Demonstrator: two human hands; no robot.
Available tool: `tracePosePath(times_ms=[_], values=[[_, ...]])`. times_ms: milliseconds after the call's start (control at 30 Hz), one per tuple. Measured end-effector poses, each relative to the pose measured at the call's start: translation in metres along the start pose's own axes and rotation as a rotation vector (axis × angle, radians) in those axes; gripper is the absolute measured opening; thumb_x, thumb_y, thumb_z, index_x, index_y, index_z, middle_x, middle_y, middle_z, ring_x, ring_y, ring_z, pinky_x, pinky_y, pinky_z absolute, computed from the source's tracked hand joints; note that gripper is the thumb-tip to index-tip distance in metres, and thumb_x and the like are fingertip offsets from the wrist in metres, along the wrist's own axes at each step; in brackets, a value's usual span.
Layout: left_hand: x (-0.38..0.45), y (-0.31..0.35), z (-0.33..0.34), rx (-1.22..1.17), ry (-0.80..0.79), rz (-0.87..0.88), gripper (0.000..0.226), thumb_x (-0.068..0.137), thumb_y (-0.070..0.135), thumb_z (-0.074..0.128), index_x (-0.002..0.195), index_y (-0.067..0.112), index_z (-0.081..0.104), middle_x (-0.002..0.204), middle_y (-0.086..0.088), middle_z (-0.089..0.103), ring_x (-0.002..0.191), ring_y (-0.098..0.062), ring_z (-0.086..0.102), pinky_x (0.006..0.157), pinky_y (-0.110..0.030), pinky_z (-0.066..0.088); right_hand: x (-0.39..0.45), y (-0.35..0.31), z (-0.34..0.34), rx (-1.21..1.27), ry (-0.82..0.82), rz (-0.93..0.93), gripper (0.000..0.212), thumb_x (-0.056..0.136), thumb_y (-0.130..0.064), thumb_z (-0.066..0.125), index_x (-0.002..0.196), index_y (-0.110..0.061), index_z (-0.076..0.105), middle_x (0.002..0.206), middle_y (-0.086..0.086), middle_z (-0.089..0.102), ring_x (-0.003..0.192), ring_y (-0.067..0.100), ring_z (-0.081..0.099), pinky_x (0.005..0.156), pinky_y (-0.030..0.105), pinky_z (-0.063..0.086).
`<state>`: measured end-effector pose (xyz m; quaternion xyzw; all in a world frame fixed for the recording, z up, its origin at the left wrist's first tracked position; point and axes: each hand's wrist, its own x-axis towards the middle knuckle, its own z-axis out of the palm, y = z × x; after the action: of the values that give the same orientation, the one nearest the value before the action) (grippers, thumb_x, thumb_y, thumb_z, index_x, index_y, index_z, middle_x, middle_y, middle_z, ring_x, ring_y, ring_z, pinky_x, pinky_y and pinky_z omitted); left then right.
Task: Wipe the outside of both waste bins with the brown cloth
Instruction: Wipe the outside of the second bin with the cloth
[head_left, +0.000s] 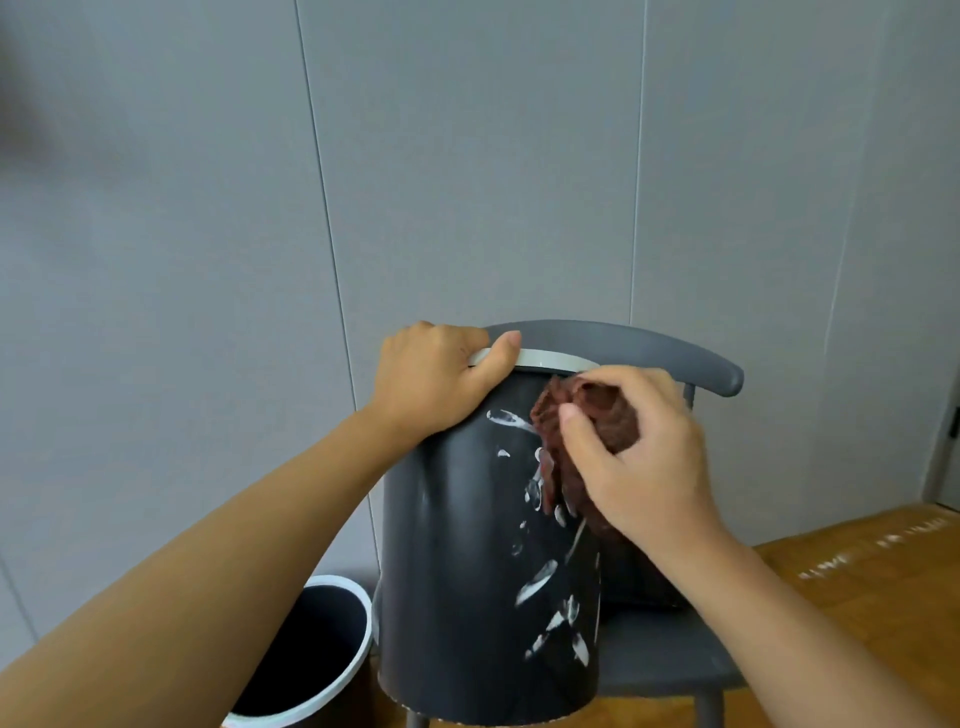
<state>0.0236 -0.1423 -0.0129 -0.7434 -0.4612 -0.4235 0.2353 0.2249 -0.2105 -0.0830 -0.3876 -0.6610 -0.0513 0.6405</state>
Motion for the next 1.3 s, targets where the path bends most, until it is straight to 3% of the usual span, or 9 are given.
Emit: tracePosePath(times_ms=[200, 367, 533, 633, 733, 1000, 1100, 1200, 1300], values=[[0.000, -0.017, 0.001, -0.045, 0.006, -0.042, 0.066, 0.088, 0.071, 0.028, 0.052, 0.015, 0.028, 0.045, -0.003, 0.030, 0.052, -0.029, 0.040, 0.052, -0.034, 0.031, -0.008, -0.007, 0.010, 0.036, -0.352, -0.032, 0.053, 0.103, -0.044, 0.024, 0.140, -0.028, 0.059, 0.129, -0.011, 0.047, 0.129, 0.013, 0.044, 0.109, 0.019, 0.033], [-0.002, -0.023, 0.000, -0.057, 0.016, -0.041, 0.066, 0.089, 0.069, 0.031, 0.052, 0.014, 0.029, 0.043, -0.002, 0.028, 0.048, -0.025, 0.036, 0.050, -0.032, 0.026, -0.002, -0.004, 0.011, 0.071, -0.243, -0.039, 0.037, 0.096, -0.039, 0.064, 0.133, -0.035, 0.065, 0.128, -0.025, 0.063, 0.126, 0.004, 0.058, 0.107, 0.018, 0.045], [-0.003, -0.018, -0.002, -0.052, 0.017, -0.048, 0.065, 0.088, 0.068, 0.031, 0.052, 0.015, 0.027, 0.042, -0.002, 0.025, 0.047, -0.022, 0.032, 0.051, -0.031, 0.023, -0.014, -0.010, 0.027, -0.141, -0.221, -0.077, 0.040, 0.095, -0.048, 0.053, 0.129, -0.031, 0.063, 0.120, -0.013, 0.051, 0.113, 0.014, 0.051, 0.095, 0.016, 0.040], [-0.004, -0.017, -0.002, -0.020, 0.018, -0.038, 0.066, 0.088, 0.069, 0.028, 0.053, 0.014, 0.030, 0.042, -0.002, 0.028, 0.046, -0.022, 0.035, 0.050, -0.031, 0.022, 0.000, -0.012, 0.030, -0.192, -0.231, -0.107, 0.033, 0.094, -0.043, 0.054, 0.121, -0.029, 0.066, 0.111, -0.009, 0.053, 0.105, 0.018, 0.055, 0.084, 0.032, 0.052], [-0.002, -0.014, -0.002, 0.016, 0.006, -0.022, 0.068, 0.087, 0.071, 0.024, 0.055, 0.012, 0.037, 0.043, -0.003, 0.034, 0.049, -0.023, 0.042, 0.049, -0.031, 0.023, 0.013, -0.013, 0.028, -0.161, -0.200, -0.080, 0.026, 0.092, -0.037, 0.059, 0.117, -0.030, 0.067, 0.108, -0.010, 0.059, 0.104, 0.018, 0.060, 0.087, 0.041, 0.055], [-0.002, -0.016, -0.003, 0.014, 0.003, -0.057, 0.068, 0.086, 0.072, 0.023, 0.054, 0.013, 0.035, 0.044, -0.003, 0.035, 0.047, -0.017, 0.040, 0.049, -0.030, 0.025, -0.022, -0.014, 0.017, -0.271, -0.357, -0.202, 0.027, 0.096, -0.048, 0.051, 0.118, -0.034, 0.058, 0.108, -0.012, 0.054, 0.094, 0.011, 0.058, 0.075, 0.036, 0.058], [-0.001, -0.012, -0.002, 0.010, 0.008, -0.039, 0.071, 0.086, 0.072, 0.023, 0.057, 0.010, 0.041, 0.044, -0.004, 0.037, 0.048, -0.018, 0.040, 0.050, -0.031, 0.029, 0.007, -0.017, 0.020, -0.220, -0.229, -0.125, 0.028, 0.094, -0.046, 0.060, 0.118, -0.033, 0.063, 0.110, -0.009, 0.051, 0.092, 0.015, 0.059, 0.076, 0.035, 0.055], [-0.001, -0.010, -0.001, 0.025, 0.006, -0.033, 0.072, 0.086, 0.072, 0.021, 0.058, 0.010, 0.045, 0.044, -0.004, 0.039, 0.049, -0.020, 0.041, 0.049, -0.032, 0.028, 0.013, -0.020, 0.028, -0.205, -0.114, -0.080, 0.038, 0.091, -0.042, 0.069, 0.124, -0.033, 0.051, 0.119, -0.005, 0.045, 0.095, 0.019, 0.059, 0.075, 0.034, 0.052], [-0.002, -0.012, -0.001, 0.015, 0.008, -0.039, 0.071, 0.086, 0.072, 0.022, 0.056, 0.011, 0.039, 0.043, -0.003, 0.036, 0.047, -0.018, 0.040, 0.049, -0.031, 0.027, -0.004, -0.015, 0.032, -0.189, -0.012, -0.162, 0.030, 0.094, -0.045, 0.068, 0.116, -0.027, 0.057, 0.120, 0.001, 0.047, 0.100, 0.021, 0.059, 0.076, 0.034, 0.055]])
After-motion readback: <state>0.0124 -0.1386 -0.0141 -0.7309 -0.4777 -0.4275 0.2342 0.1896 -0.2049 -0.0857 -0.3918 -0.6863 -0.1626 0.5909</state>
